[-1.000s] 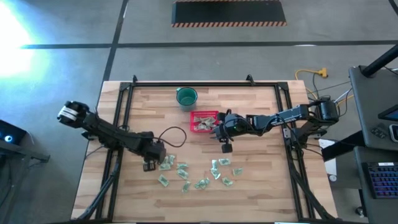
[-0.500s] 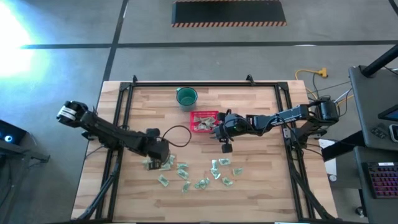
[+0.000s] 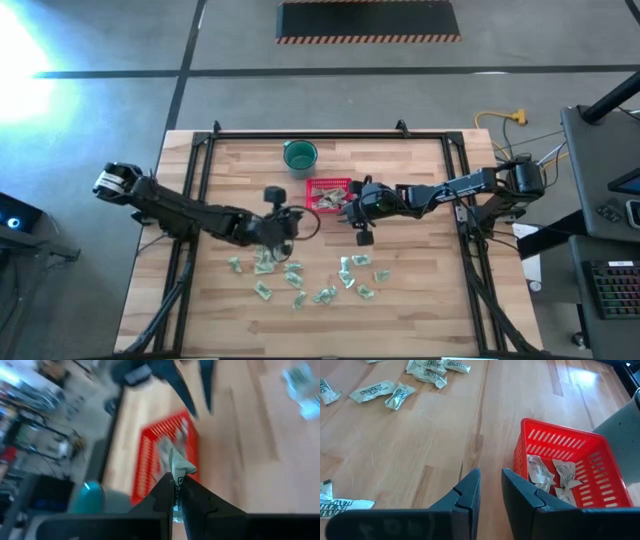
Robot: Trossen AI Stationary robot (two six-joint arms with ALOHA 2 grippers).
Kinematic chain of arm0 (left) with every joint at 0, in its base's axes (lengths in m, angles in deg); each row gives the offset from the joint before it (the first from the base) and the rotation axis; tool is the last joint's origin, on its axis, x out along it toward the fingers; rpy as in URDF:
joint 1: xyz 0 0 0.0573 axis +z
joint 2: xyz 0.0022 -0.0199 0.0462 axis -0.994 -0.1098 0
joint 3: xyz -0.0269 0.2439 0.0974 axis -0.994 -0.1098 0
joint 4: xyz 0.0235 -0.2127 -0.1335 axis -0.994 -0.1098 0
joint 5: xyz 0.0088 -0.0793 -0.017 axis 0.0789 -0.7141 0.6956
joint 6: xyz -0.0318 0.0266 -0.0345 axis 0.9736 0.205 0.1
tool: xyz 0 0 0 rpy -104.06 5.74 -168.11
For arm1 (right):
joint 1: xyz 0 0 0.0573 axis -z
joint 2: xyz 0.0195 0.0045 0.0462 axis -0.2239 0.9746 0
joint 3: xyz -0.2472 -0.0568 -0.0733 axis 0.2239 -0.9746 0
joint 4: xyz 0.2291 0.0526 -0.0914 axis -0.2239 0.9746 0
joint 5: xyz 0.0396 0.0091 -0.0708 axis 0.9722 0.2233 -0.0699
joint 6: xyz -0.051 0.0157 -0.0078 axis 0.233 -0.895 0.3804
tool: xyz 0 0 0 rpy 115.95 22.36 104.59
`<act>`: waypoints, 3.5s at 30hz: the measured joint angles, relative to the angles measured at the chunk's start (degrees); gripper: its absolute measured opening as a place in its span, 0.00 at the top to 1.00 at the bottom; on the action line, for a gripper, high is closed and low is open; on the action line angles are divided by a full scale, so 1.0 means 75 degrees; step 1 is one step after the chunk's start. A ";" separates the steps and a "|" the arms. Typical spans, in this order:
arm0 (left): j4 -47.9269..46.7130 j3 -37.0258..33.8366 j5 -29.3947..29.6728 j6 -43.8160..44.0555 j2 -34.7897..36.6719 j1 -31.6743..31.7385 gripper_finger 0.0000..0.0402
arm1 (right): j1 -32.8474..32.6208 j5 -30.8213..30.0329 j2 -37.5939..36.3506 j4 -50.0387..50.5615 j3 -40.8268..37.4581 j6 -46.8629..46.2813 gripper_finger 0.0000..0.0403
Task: Pick and place items into bin
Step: Put the light green stevia packet into the red bin
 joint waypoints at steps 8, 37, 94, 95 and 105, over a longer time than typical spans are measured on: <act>0.1529 -0.0149 -0.0120 -0.0666 -0.0585 0.1183 0.98 | 0.0000 0.0012 0.0000 0.0038 0.0000 -0.0310 0.83; 0.3036 0.0357 -0.2001 -0.0674 -0.2431 0.2567 0.91 | -0.0455 0.0067 0.0003 0.1187 -0.0038 -0.1212 0.83; -0.0081 -0.0274 -0.2535 0.1157 0.0247 0.0830 0.64 | -0.2183 -0.0052 -0.0006 0.2833 -0.0076 -0.2475 0.72; -0.0097 -0.0276 -0.2535 0.1157 0.0247 0.0830 0.64 | -0.2186 -0.0052 -0.0006 0.2828 -0.0082 -0.2538 0.70; -0.0094 -0.0288 -0.2532 0.1154 0.0247 0.0830 0.64 | -0.2186 -0.0047 0.0227 0.2754 -0.0183 -0.2897 0.58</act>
